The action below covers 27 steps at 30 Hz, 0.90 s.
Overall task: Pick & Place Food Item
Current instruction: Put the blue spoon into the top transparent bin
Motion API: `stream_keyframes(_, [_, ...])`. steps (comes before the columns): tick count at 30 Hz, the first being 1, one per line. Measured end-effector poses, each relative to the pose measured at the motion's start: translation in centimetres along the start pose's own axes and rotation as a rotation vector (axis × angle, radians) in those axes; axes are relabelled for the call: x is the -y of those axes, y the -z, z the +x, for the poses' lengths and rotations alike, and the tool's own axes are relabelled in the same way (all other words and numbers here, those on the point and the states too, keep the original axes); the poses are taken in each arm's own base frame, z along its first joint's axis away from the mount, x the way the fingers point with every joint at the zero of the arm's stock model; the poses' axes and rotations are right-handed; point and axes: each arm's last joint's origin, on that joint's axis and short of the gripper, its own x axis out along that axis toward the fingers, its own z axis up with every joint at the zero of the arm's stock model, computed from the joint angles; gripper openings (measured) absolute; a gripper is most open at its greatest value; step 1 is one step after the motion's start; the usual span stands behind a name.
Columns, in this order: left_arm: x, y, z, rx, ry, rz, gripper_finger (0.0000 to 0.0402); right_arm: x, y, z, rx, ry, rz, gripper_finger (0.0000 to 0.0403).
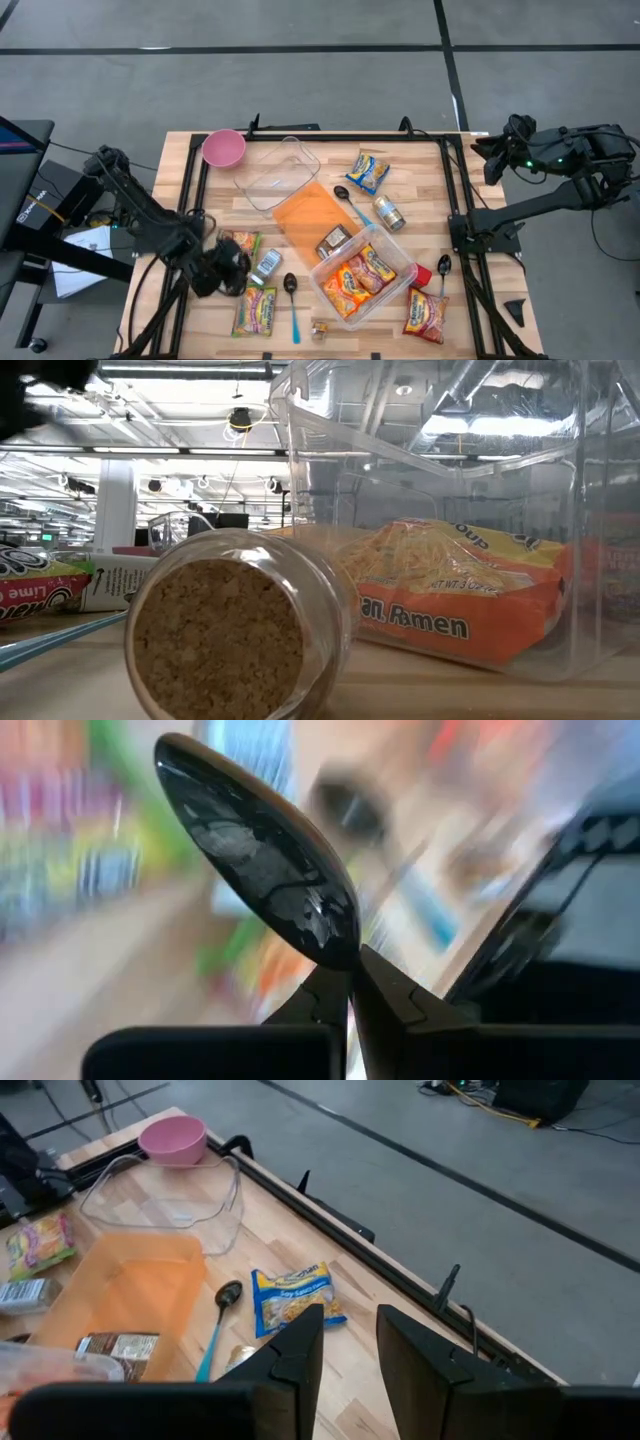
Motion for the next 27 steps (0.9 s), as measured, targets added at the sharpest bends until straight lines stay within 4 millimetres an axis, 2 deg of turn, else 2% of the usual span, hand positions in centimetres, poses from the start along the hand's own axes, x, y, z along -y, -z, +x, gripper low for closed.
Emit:
stream_keyframes(11, [-0.7,-9.9,-4.1,0.423,0.134,0.284,0.0,0.2,-0.2,0.0,0.057,0.071,0.203,0.0093])
stream_keyframes(15, [-1.3,-13.3,-5.0,0.522,0.166,0.398,0.0,0.2,-0.2,0.1,0.071,0.086,0.267,0.0093])
stream_keyframes(20, [-2.6,-17.3,-5.0,0.569,0.197,0.498,0.0,-0.4,-0.5,0.5,0.068,0.101,0.311,0.0093])
stream_keyframes(27, [-3.3,-22.0,-3.3,0.666,0.276,0.559,0.0,-1.7,-1.0,1.5,0.054,0.135,0.298,0.0093])
